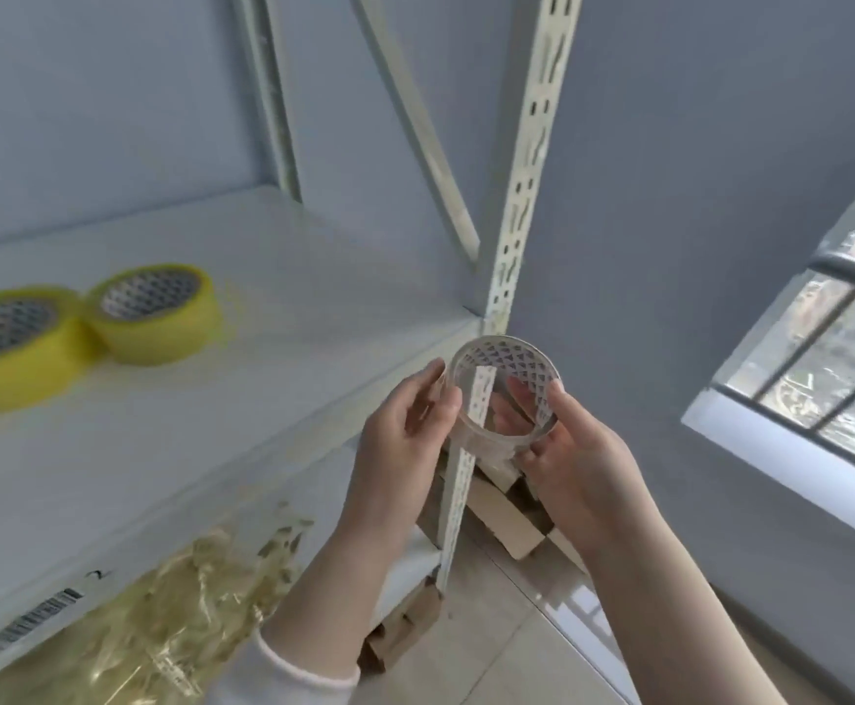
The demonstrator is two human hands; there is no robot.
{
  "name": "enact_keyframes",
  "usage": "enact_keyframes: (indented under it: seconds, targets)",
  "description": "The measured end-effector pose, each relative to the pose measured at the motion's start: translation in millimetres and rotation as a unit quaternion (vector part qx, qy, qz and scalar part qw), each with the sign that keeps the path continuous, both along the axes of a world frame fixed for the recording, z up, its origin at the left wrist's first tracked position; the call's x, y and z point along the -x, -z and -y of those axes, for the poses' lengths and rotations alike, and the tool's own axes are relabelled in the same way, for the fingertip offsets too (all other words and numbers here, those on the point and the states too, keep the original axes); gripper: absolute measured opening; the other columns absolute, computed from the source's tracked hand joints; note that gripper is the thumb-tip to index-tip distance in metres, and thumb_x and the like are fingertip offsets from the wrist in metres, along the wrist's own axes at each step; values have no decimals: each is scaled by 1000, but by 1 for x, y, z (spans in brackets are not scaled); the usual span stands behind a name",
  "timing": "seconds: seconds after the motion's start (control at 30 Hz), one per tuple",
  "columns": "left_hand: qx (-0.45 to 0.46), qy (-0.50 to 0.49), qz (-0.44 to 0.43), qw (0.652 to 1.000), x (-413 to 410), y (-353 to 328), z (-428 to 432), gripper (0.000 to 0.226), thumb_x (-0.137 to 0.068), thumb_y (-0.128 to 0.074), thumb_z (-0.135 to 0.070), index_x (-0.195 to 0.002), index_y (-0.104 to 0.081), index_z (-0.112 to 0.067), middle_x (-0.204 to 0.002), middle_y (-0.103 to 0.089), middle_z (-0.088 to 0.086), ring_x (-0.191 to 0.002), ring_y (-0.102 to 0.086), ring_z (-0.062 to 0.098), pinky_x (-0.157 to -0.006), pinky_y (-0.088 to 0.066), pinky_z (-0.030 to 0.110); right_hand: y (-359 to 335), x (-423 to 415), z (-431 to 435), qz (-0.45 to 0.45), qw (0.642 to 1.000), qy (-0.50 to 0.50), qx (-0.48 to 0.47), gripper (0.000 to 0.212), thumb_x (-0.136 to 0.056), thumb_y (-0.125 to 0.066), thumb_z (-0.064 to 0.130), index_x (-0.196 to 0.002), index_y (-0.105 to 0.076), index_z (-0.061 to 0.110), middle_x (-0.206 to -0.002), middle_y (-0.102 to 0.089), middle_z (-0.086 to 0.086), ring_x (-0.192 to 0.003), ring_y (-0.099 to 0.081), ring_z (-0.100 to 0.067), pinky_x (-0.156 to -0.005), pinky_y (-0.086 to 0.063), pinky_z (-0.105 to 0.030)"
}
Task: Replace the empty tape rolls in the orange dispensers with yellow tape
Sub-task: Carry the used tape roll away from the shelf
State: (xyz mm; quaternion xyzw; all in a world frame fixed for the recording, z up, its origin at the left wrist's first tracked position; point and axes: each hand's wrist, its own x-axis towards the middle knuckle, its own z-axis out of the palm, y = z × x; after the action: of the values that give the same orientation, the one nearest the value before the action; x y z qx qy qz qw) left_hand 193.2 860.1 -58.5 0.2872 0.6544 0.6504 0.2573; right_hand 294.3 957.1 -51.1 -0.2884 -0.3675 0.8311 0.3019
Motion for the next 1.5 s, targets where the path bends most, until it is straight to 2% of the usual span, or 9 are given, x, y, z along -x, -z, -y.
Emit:
enact_keyframes:
  seconds: [0.27, 0.47, 0.67, 0.83, 0.93, 1.07, 1.17, 1.33, 1.5]
  targets:
    - [-39, -165, -29, 985, 85, -10, 6, 44, -88, -56, -21, -131, -50, -18, -123, -58, -16, -113, -52, -10, -97, -39, 10, -18, 126, -13, 6, 995, -97, -19, 40, -92, -49, 20, -128, -48, 3, -126, -60, -16, -98, -65, -30, -76, -52, -30]
    - [-35, -271, -38, 961, 140, -21, -8, 41, -91, -52, -12, -132, -48, -13, -108, -54, -22, -95, -51, -18, -86, -38, -1, -28, 197, -30, 36, 975, -190, -107, 31, -93, -48, 21, -117, -55, 3, -99, -59, -5, -100, -58, -24, -86, -48, -28]
    - [36, -332, -25, 942, 170, -25, -22, 30, -94, -46, -13, -79, -50, -38, -80, -52, -24, -71, -52, -18, -86, -38, 18, -29, 245, -50, 73, 928, -280, -235, 25, -96, -41, 17, -90, -65, 13, -84, -68, 7, -83, -59, -8, -93, -43, -27]
    - [39, -351, 25, 935, 182, -27, -34, 37, -96, -41, -16, -133, -43, -14, -124, -55, -6, -119, -49, 6, -111, -34, 35, -21, 275, -63, 107, 894, -307, -308, 23, -93, -43, 9, -91, -66, 8, -102, -70, -11, -100, -62, -24, -99, -45, -39]
    - [81, -345, 25, 935, 187, -27, -36, 35, -88, -41, -31, -119, -52, -17, -117, -60, 1, -109, -55, 17, -107, -38, 49, -15, 287, -64, 145, 872, -312, -349, 29, -90, -45, 15, -101, -56, -9, -115, -59, -30, -111, -53, -43, -102, -40, -53]
    - [131, -332, 19, 934, 194, -27, -39, 31, -86, -40, -35, -103, -55, -14, -110, -63, 8, -101, -57, 22, -101, -41, 41, -14, 301, -64, 177, 859, -293, -381, 33, -91, -44, 18, -103, -54, -11, -116, -57, -32, -89, -57, -36, -79, -43, -35]
    - [160, -316, -4, 935, 193, -35, -36, 19, -96, -38, -28, -79, -45, -20, -76, -48, -4, -71, -46, 12, -73, -36, 30, -9, 308, -66, 211, 850, -288, -388, 34, -91, -43, 25, -99, -58, -5, -109, -63, -25, -109, -53, -40, -86, -45, -41]
    - [49, -372, -77, 924, 169, -60, 2, 23, -92, -50, -16, -110, -62, -21, -119, -66, 2, -112, -60, 10, -103, -45, 34, -33, 281, -53, 179, 837, -172, -488, 50, -91, -48, 33, -138, -37, 20, -134, -42, 1, -133, -32, -23, -104, -33, -35]
    - [32, -482, -61, 873, 168, -55, 63, 14, -89, -53, -16, -97, -62, -23, -106, -67, 0, -103, -64, 12, -99, -48, 32, -39, 258, -12, 92, 846, -272, -448, 38, -89, -53, 23, -126, -50, 17, -120, -58, 2, -96, -56, -6, -66, -38, 3]
